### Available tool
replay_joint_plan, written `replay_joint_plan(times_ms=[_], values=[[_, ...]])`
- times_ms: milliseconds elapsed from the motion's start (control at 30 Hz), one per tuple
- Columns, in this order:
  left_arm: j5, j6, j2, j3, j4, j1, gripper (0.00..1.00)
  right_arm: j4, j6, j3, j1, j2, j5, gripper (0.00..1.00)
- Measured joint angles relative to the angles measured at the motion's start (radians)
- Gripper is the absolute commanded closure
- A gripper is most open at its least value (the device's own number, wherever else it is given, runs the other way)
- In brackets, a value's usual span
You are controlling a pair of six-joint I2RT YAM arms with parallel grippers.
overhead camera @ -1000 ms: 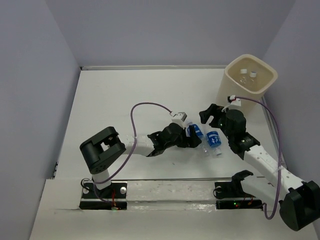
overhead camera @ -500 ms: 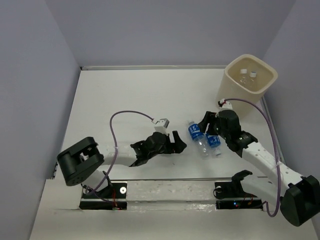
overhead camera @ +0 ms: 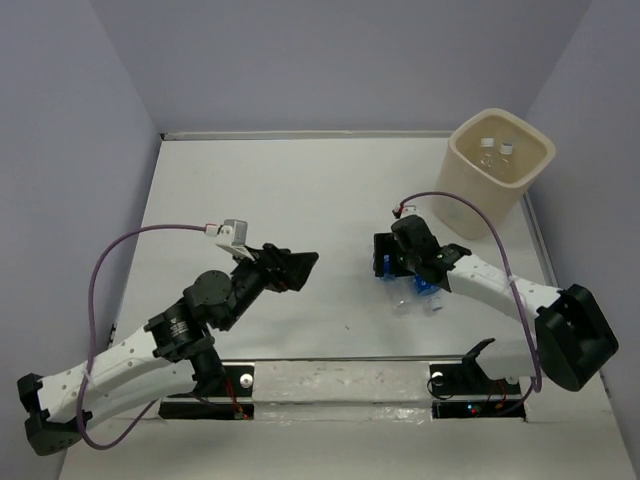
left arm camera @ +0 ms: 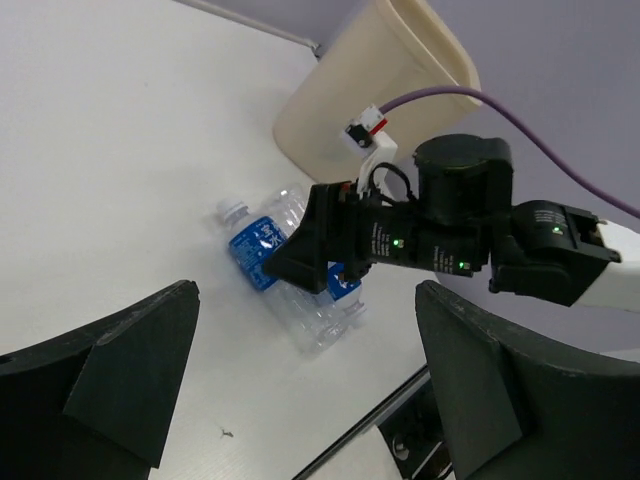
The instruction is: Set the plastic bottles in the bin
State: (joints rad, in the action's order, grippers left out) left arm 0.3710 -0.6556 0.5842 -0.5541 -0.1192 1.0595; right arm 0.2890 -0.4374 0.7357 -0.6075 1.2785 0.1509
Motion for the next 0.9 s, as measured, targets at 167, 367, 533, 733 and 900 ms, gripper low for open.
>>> replay_joint_plan(times_ms=[167, 367, 533, 733, 900], values=[[0.054, 0.086, -0.081, -0.145, 0.191, 0.000, 0.01, 0.029, 0.001, 0.076, -0.063, 0.125, 0.046, 0.30], [0.112, 0.199, -0.103, -0.292, 0.355, 0.000, 0.01, 0.050, -0.003, 0.180, -0.113, 0.216, 0.088, 0.59], [0.153, 0.257, -0.137, -0.237, 0.380, 0.000, 0.01, 0.063, 0.006, 0.303, -0.121, 0.207, 0.121, 0.62], [0.159, 0.291, -0.195, -0.183, 0.418, -0.008, 0.01, 0.067, 0.057, 0.434, -0.120, 0.117, 0.199, 0.63], [0.151, 0.307, -0.229, -0.182, 0.404, -0.021, 0.01, 0.012, 0.193, 0.608, -0.066, 0.031, 0.349, 0.63]])
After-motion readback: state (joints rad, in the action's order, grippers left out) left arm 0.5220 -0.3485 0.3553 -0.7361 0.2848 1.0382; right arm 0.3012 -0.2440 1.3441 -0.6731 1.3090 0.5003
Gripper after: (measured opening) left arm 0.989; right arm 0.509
